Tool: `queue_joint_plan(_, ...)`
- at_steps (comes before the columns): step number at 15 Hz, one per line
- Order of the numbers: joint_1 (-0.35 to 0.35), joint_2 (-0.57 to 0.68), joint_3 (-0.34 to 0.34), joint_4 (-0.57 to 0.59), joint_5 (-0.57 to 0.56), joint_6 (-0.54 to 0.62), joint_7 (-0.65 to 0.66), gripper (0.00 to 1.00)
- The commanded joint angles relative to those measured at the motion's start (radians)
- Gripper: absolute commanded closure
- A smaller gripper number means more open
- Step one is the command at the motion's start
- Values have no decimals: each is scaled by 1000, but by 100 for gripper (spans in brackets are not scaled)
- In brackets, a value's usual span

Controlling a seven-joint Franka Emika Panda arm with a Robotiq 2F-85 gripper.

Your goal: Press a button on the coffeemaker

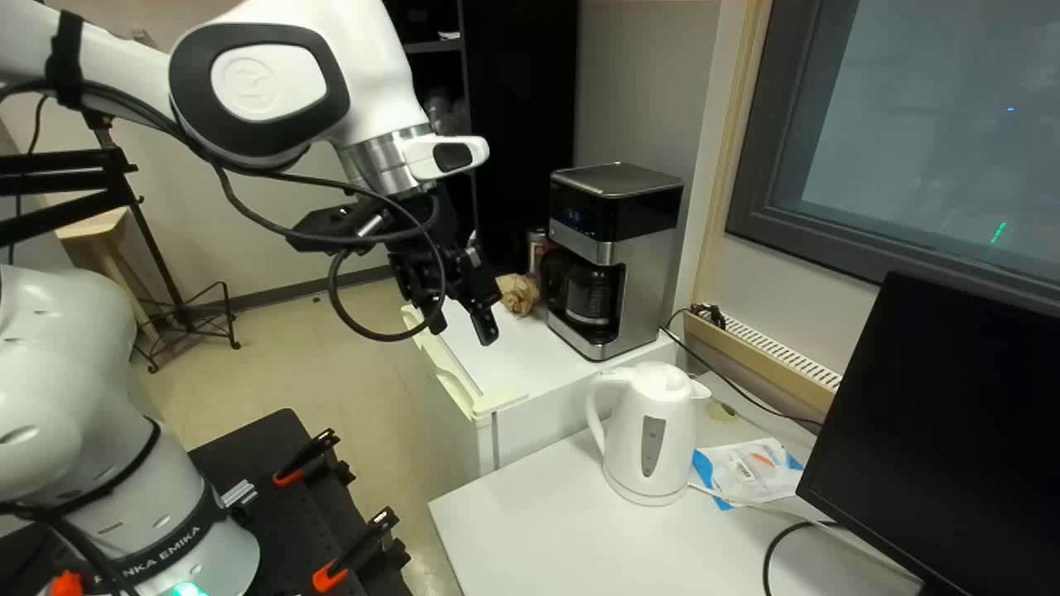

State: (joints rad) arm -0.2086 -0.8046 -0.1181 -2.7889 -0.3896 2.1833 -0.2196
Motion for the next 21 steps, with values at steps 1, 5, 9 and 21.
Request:
queue_joint_plan(1, 9, 2, -6, -7, -5, -12, 4, 0)
queue_joint_plan(5, 8, 14, -6, -25, -4, -12, 4, 0)
queue_joint_plan(9, 9, 15, -6, -25, -4, -12, 4, 0)
queue_joint_plan(21, 53, 167, -3, 56, -79, 86, -100, 0)
